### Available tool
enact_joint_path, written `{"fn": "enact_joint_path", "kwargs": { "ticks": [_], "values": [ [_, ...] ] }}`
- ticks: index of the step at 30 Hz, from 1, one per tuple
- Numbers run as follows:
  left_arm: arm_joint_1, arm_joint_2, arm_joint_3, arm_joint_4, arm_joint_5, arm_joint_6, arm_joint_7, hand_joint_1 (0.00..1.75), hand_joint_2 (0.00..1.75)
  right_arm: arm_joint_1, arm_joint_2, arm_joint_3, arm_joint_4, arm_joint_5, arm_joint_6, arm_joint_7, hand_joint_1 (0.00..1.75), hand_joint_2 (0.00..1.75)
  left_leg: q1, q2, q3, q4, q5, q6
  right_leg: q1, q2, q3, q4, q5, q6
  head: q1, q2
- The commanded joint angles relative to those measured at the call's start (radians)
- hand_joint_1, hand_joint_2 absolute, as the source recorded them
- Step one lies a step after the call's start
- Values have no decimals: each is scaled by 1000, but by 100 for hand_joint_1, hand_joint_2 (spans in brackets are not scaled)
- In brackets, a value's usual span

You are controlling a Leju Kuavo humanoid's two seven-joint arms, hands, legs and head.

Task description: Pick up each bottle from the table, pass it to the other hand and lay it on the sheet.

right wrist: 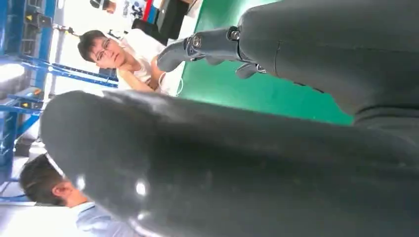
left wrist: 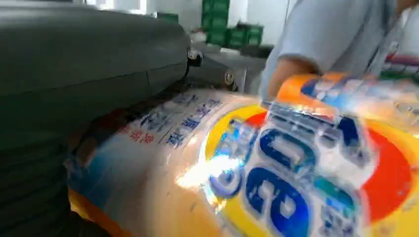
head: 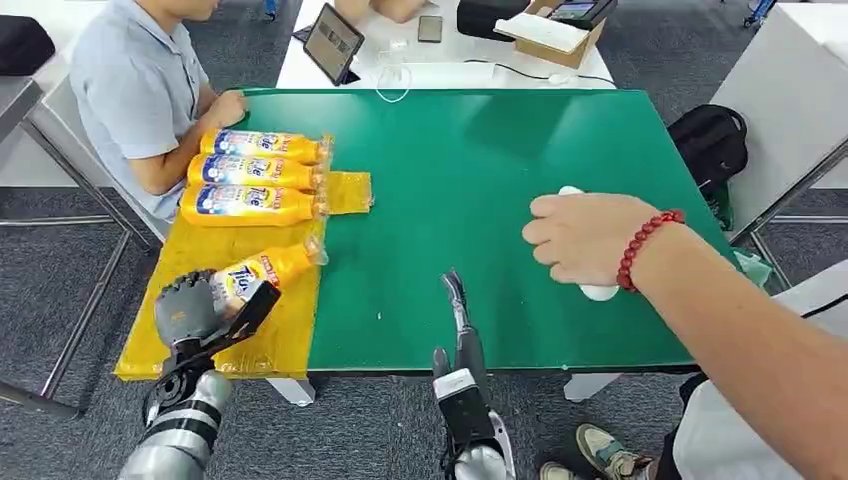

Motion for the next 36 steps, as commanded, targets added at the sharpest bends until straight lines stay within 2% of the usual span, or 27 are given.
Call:
{"fn": "enact_joint_path", "kwargs": {
  "ticks": [1,2,5,7,15,17,19,20,22,23,25,26,28,32,36],
  "values": [
    [-97,36,-61,300,211,-151,-166,14,175,-14,-6,-34,49,-3,47,2,0,0,1,-4,5,-1,0,-1,1,-4,6,-1,-2,-2,0,0],
    [-94,32,-62,295,225,-160,-176,0,175,-14,-8,-35,50,-6,51,2,0,0,1,-6,7,-2,0,-1,1,-6,9,-2,-2,-1,1,0],
    [-85,19,-70,277,303,-209,-221,0,175,-15,-9,-35,51,-7,54,2,0,0,0,-7,7,-1,0,-1,0,-8,10,-1,-2,-1,0,0],
    [-63,20,-130,240,373,-263,-276,0,175,1,10,-47,30,7,55,2,0,0,0,-7,7,-1,1,0,0,-7,10,-2,-2,-1,0,0],
    [-18,23,-282,85,596,-447,-363,0,175,-6,8,-56,32,14,63,2,0,0,-1,-7,12,-1,2,0,0,-8,14,-2,-1,-2,0,0],
    [-3,18,-303,40,646,-445,-371,0,175,-4,8,-58,29,14,61,2,0,0,-1,-5,13,-2,1,0,0,-6,15,-2,-1,-1,0,0],
    [71,-10,-343,-131,832,-327,-473,0,175,5,-1,-45,-11,15,44,2,0,0,-1,-4,13,-1,1,0,0,-6,15,-1,-1,-1,0,0],
    [71,-10,-343,-131,832,-327,-473,0,175,5,-1,-45,-11,15,44,2,0,0,-1,-5,13,-1,1,1,-1,-7,15,-1,-1,0,0,0],
    [164,-67,-369,-344,1092,-259,-562,0,175,0,-19,-34,-45,-41,34,2,0,0,0,-5,11,0,0,0,1,-8,13,-1,-2,-2,0,0],
    [180,-75,-372,-378,1140,-260,-570,0,175,0,-17,-39,-49,-53,41,2,0,0,-1,-5,10,1,0,1,0,-8,12,0,-2,0,1,0],
    [272,-113,-414,-580,1357,-215,-576,0,175,4,10,-88,-65,-127,88,2,0,0,0,-5,8,2,-1,1,1,-8,11,0,-3,-1,1,0],
    [272,-113,-414,-580,1357,-215,-576,0,175,4,10,-88,-65,-127,88,2,0,0,-1,-5,7,2,-1,1,0,-8,9,0,-3,0,1,0],
    [331,-137,-443,-715,1513,-160,-576,0,175,0,40,-131,-46,-179,108,2,0,0,-1,-5,6,2,-2,0,0,-8,9,0,-4,-1,1,0],
    [407,-156,-514,-782,1680,-132,-552,0,175,8,59,-176,-70,-177,39,2,0,0,-2,-5,1,1,0,1,-1,-8,3,0,-2,0,0,0],
    [429,-103,-598,-719,1750,-111,-536,0,175,23,64,-203,-47,-220,11,2,0,0,-1,-6,2,0,-1,0,0,-8,5,-1,-3,-1,0,0]
  ]
}}
